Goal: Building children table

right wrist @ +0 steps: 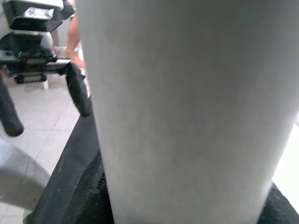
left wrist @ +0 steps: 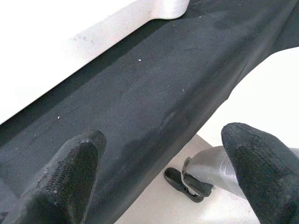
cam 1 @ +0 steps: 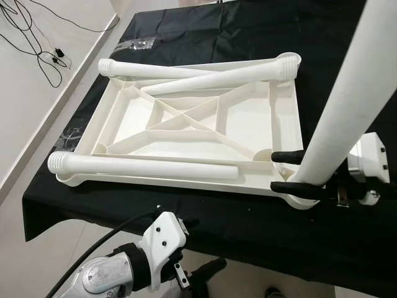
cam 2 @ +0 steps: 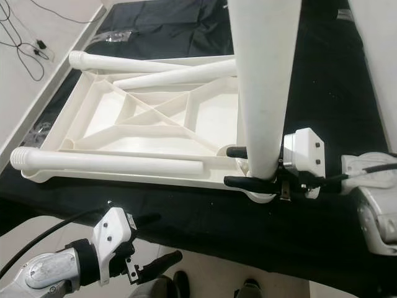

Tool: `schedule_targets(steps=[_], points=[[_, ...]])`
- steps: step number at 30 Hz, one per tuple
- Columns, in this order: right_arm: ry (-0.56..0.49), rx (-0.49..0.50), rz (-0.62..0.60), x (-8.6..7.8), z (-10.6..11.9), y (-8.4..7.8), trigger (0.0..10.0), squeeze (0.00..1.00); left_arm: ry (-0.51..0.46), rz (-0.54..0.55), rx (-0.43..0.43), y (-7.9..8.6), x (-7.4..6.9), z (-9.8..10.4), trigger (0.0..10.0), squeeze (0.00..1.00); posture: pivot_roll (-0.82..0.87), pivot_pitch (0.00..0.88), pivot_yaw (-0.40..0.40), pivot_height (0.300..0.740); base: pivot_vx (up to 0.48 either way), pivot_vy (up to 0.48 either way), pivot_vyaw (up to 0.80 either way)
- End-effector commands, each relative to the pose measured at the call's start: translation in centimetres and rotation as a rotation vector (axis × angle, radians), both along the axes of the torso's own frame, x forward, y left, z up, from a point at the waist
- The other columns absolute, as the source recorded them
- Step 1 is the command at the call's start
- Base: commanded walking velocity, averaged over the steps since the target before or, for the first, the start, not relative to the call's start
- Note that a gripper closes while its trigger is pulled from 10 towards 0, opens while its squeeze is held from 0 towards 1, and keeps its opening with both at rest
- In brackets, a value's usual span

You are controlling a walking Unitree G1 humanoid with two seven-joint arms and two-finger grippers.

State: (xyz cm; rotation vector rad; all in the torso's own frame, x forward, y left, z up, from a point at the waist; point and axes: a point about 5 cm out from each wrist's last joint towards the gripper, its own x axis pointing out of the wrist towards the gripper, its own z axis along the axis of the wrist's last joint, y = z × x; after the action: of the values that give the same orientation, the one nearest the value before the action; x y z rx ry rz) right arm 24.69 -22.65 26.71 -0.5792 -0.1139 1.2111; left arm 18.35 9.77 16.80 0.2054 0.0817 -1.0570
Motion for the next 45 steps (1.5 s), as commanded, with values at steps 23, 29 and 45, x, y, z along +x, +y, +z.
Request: schedule_targets(steps=[23,29,45], points=[[0.16,0.263,-0.232,2.2,-1.2,0.2,10.0,0.0,0.013,-0.002,0.027,0.1,-0.1,-0.5,10.0,0.0,0.02,0.338,0.198,0.74,0.0,0.0,0.0],[0.175,0.234,-0.172,1.0,-2.3,1.2,10.0,0.0,0.012,-0.002,0.027,0.0,0.0,-0.5,10.0,0.0,0.02,0.342,0.201,0.74,0.0,0.0,0.0],[0.18,0.071,-0.19,2.0,-4.3,2.1,10.0,0.0,0.007,0.0,0.033,0.1,-0.1,-0.5,10.0,0.0,0.03,0.346,0.196,0.74,0.0,0.0,0.0]])
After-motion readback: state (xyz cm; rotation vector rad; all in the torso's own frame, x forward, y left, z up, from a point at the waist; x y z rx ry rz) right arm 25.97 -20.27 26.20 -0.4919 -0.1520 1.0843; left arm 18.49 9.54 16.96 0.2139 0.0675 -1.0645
